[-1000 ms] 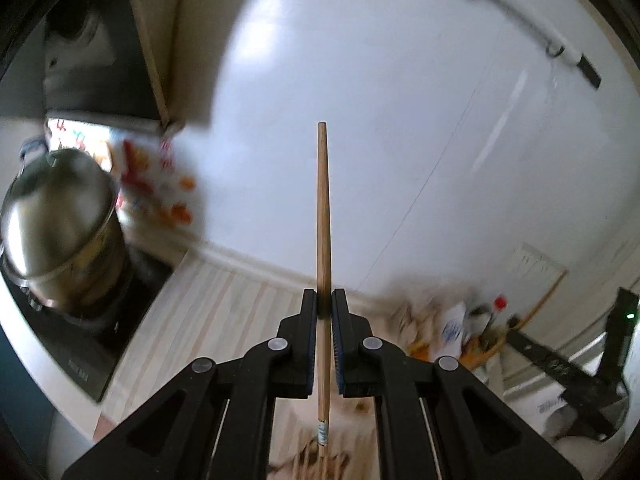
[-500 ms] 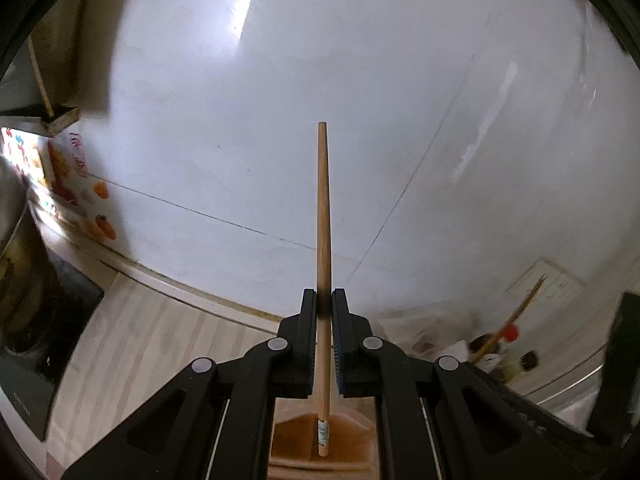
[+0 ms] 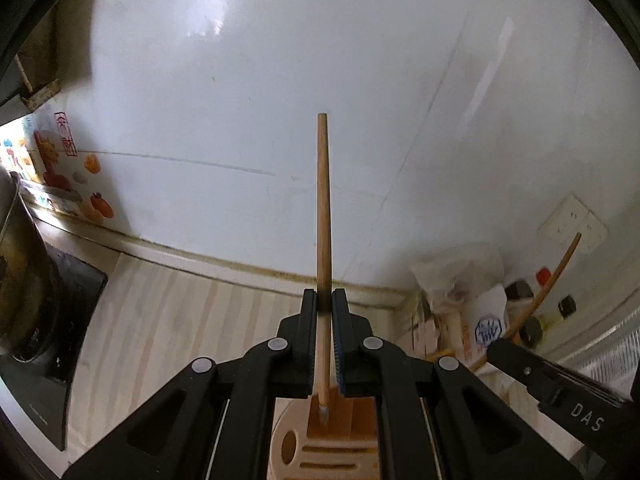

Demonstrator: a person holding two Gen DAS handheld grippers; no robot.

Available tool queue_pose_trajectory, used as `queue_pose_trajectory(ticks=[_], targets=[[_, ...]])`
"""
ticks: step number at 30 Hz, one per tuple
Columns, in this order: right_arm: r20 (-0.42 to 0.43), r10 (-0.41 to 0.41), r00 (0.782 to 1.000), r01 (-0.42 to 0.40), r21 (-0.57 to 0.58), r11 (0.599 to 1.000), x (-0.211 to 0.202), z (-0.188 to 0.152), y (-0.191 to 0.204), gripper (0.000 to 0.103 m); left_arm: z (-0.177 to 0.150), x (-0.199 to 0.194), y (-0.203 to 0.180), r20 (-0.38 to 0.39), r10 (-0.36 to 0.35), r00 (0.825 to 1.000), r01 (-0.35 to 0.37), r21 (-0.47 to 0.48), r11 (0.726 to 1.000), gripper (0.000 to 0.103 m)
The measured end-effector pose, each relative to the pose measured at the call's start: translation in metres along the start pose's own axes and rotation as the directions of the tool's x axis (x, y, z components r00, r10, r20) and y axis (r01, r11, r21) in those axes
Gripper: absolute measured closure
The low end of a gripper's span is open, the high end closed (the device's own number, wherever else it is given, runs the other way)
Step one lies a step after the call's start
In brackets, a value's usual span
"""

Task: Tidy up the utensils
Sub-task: 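Lift the chopsticks with both tools and lower them into the cream holder, then open both tools to release the chopsticks into the holder, then grasp another chopstick with the left tool while the right tool grasps one too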

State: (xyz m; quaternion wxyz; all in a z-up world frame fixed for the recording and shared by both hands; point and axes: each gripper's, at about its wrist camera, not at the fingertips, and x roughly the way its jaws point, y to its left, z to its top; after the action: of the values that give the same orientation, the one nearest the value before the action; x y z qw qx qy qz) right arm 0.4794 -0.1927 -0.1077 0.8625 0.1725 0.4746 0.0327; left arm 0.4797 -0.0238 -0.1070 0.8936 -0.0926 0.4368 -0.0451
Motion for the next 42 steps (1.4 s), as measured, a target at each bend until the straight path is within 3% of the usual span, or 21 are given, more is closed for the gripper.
queue_pose_trajectory(ticks=[5,6,7,8,9,11,13,15,17,20,24,28,31,33,35,37,39,40,42], targets=[[-0.085,0.022,0.996,-0.023,-0.018,1.000,0.011,-0.007,0.001,0.091,-0.009,-0.017,0.002,-0.071,-0.037,0.997,0.038,0.016,0.999,0.092],[-0.100,0.036,0.994,-0.037,-0.007,0.999,0.010,-0.007,-0.001,0.087,-0.010,-0.024,0.002,-0.069,-0.024,0.997,0.026,0.021,0.999,0.086],[-0.097,0.049,0.994,-0.049,0.004,0.999,0.007,-0.008,-0.004,0.070,-0.010,-0.030,0.003,-0.067,-0.006,0.998,0.007,0.027,1.000,0.079],[-0.087,0.055,0.995,-0.054,0.006,0.998,0.003,-0.008,-0.005,0.053,-0.011,-0.037,0.004,-0.063,0.011,0.998,-0.009,0.025,1.000,0.057],[-0.065,0.053,0.996,-0.053,0.009,0.999,-0.006,-0.009,-0.008,0.049,-0.012,-0.049,0.008,-0.049,0.022,0.999,-0.022,0.013,1.000,0.037],[-0.034,0.053,0.998,-0.052,0.019,0.998,-0.021,-0.012,-0.011,0.047,-0.015,-0.067,0.015,-0.016,0.053,0.998,-0.053,0.001,0.999,0.026],[-0.008,0.049,0.999,-0.049,0.033,0.998,-0.036,-0.017,-0.017,0.047,-0.018,-0.080,0.020,0.002,0.082,0.997,-0.082,0.004,0.997,0.024],[0.023,0.035,0.999,-0.036,0.043,0.998,-0.050,-0.021,-0.021,0.046,-0.026,-0.092,0.026,0.014,0.113,0.994,-0.113,0.004,0.994,0.007],[0.061,0.021,0.998,-0.024,0.057,0.998,-0.064,-0.031,-0.029,0.038,-0.038,-0.099,0.032,0.023,0.126,0.992,-0.127,0.012,0.992,0.000],[0.104,0.004,0.995,-0.010,0.055,0.998,-0.075,-0.046,-0.038,0.025,-0.055,-0.101,0.036,0.009,0.152,0.988,-0.152,0.021,0.988,0.000],[0.087,-0.030,0.996,0.026,0.051,0.998,-0.070,-0.071,-0.051,0.024,-0.091,-0.085,0.045,-0.049,0.198,0.979,-0.196,0.035,0.980,0.000],[0.016,-0.088,0.996,0.087,0.027,0.996,-0.046,-0.108,-0.067,0.024,-0.141,-0.052,0.051,-0.152,0.240,0.959,-0.233,0.061,0.970,0.000],[-0.091,-0.123,0.988,0.126,0.029,0.992,-0.017,-0.142,-0.084,0.025,-0.182,-0.025,0.052,-0.248,0.251,0.936,-0.238,0.084,0.968,0.001],[-0.142,-0.131,0.981,0.137,0.035,0.990,-0.002,-0.162,-0.095,0.031,-0.208,-0.007,0.052,-0.318,0.238,0.917,-0.221,0.090,0.971,0.006],[-0.213,-0.128,0.969,0.140,0.042,0.989,0.017,-0.185,-0.107,0.051,-0.230,0.010,0.051,-0.391,0.212,0.896,-0.194,0.084,0.977,0.018],[-0.271,-0.128,0.954,0.143,0.038,0.989,0.033,-0.204,-0.116,0.062,-0.254,0.028,0.047,-0.463,0.177,0.868,-0.160,0.077,0.984,0.027],[-0.306,-0.128,0.943,0.147,0.038,0.988,0.044,-0.219,-0.124,0.068,-0.274,0.042,0.045,-0.515,0.154,0.843,-0.137,0.070,0.988,0.039],[-0.324,-0.132,0.937,0.151,0.035,0.988,0.049,-0.226,-0.127,0.072,-0.281,0.047,0.044,-0.531,0.143,0.836,-0.126,0.068,0.990,0.040],[-0.345,-0.133,0.929,0.153,0.032,0.988,0.056,-0.236,-0.132,0.078,-0.293,0.058,0.040,-0.562,0.134,0.816,-0.112,0.073,0.991,0.054]])
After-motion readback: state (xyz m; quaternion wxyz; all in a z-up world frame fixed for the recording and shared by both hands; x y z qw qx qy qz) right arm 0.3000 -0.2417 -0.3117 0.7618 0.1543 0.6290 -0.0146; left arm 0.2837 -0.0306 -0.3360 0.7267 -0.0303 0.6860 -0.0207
